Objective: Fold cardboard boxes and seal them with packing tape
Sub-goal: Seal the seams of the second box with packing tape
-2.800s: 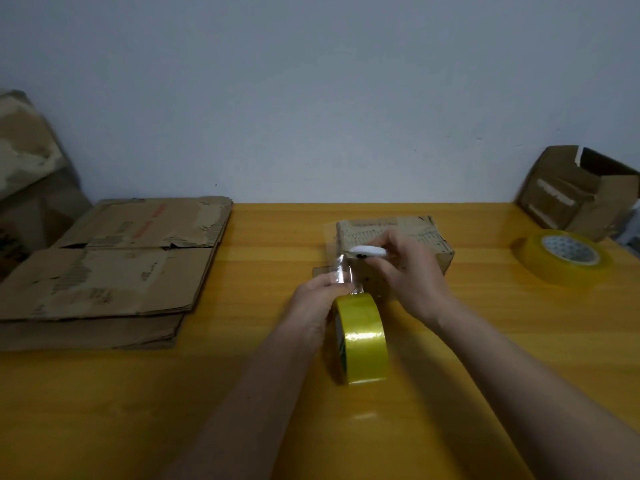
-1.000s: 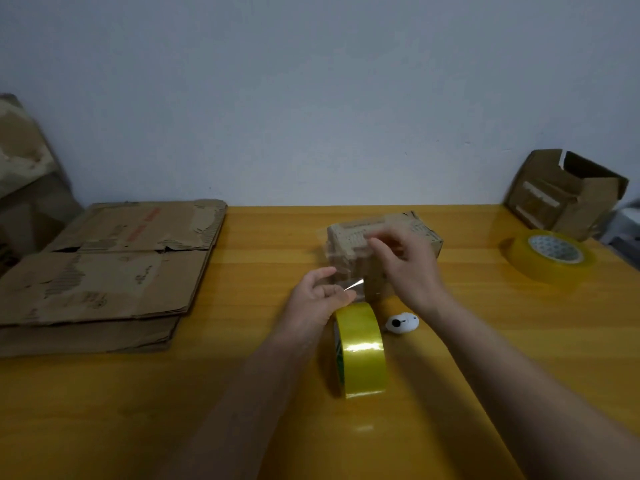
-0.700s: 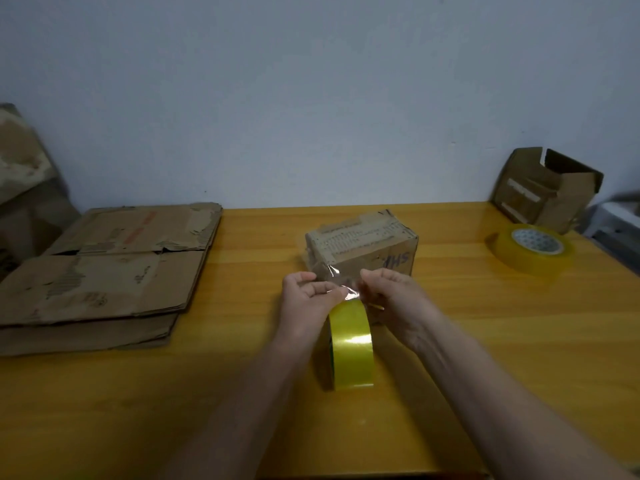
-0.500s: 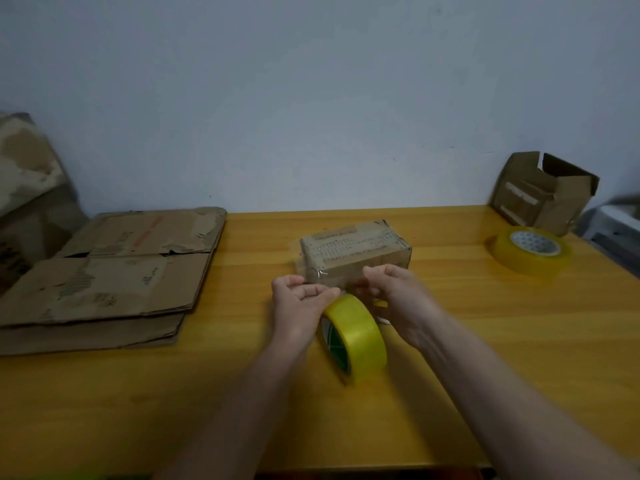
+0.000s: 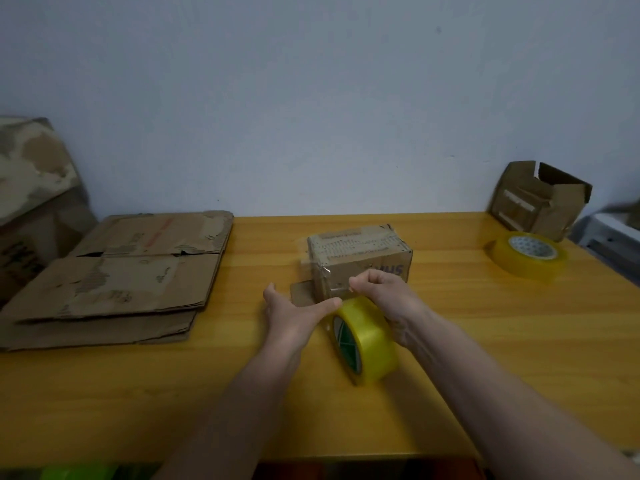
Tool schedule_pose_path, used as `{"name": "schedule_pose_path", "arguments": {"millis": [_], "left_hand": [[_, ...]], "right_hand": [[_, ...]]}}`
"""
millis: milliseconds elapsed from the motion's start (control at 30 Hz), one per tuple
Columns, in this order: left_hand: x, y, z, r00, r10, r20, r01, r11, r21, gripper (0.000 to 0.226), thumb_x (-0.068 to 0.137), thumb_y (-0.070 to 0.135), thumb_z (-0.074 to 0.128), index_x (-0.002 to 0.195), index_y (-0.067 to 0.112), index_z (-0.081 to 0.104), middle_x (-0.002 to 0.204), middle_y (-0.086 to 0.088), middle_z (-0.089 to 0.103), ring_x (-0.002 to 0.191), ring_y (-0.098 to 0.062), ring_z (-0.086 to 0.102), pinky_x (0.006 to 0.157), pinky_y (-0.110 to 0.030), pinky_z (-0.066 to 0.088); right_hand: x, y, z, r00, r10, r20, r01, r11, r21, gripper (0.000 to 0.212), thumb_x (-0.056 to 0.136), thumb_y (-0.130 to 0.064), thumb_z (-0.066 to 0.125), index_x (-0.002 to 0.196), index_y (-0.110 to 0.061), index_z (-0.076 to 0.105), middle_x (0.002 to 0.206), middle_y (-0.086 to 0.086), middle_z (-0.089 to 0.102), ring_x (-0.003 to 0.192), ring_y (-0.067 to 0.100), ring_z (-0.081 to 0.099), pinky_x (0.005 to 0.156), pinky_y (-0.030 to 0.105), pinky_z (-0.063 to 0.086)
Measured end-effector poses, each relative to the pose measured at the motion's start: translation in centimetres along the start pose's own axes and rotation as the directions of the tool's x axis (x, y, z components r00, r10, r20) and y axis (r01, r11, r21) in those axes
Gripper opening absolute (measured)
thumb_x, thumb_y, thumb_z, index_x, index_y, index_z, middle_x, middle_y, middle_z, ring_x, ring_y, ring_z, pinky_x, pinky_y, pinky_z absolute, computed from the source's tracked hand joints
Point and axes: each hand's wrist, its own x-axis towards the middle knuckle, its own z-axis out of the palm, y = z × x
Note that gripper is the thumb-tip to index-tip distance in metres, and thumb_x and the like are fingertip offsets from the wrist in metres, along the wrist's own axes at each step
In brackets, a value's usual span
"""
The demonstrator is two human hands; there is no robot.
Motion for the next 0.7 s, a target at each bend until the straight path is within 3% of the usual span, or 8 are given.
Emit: {"name": "schedule_pose_path", "arguments": {"millis": [100,200,367,467,700], "left_hand": [[-1.1,0.2,-0.2,0.988,0.144,0.045,-0.145,0.989,0.001,0.092,0.069,0.019,0.087,0.144,0.018,0.033,0.128,-0.005,0.055,0.104,-0.011,0.058,0.082,-0.024,0.050],[-2.0,0.4,0.3,0.962,0.244,0.127,-0.243,0.970,-0.018,0.075,0.072,0.018,0.084,0.134,0.025,0.042,0.107,-0.003,0.068,0.099,-0.014,0.065,0.085,-0.028,0.055],[-2.7,0.7,1.1,0.908,0.398,0.130,-0.406,0.913,0.045,0.046,0.078,0.013,0.079,0.108,0.037,0.054,0.090,-0.001,0.068,0.086,-0.012,0.066,0.074,-0.021,0.055],[-2.8,0.6,1.5,0.879,0.460,0.125,-0.472,0.876,0.095,0.035,0.079,0.011,0.078,0.098,0.036,0.062,0.089,0.003,0.065,0.083,-0.010,0.063,0.073,-0.020,0.054],[-2.6,0.7,2.1,0.867,0.491,0.088,-0.498,0.845,0.194,0.026,0.078,0.010,0.079,0.103,0.015,0.074,0.088,0.006,0.063,0.076,-0.005,0.059,0.069,-0.011,0.049]], "right_hand": [[-0.6,0.1,-0.3,1.000,-0.028,0.013,0.028,0.999,0.044,0.021,0.091,-0.016,0.062,0.072,-0.014,0.056,0.065,0.002,0.056,0.058,0.013,0.051,0.057,0.029,0.045],[-1.0,0.3,-0.5,0.998,-0.069,0.010,0.068,0.997,0.029,0.022,0.092,-0.015,0.061,0.071,-0.014,0.055,0.064,0.000,0.056,0.060,0.013,0.051,0.058,0.028,0.043],[-1.3,0.5,-0.9,0.992,-0.122,-0.025,0.121,0.992,-0.036,0.022,0.092,-0.016,0.061,0.071,-0.015,0.056,0.068,0.001,0.055,0.069,0.015,0.048,0.068,0.031,0.039],[-1.4,0.6,-1.0,0.990,-0.132,-0.040,0.129,0.989,-0.073,0.022,0.092,-0.018,0.060,0.071,-0.015,0.056,0.070,0.000,0.055,0.072,0.015,0.047,0.071,0.031,0.037],[-1.4,0.7,-1.0,0.989,-0.125,-0.073,0.116,0.986,-0.119,0.022,0.093,-0.022,0.060,0.073,-0.015,0.056,0.075,0.002,0.058,0.078,0.017,0.050,0.076,0.033,0.039]]}}
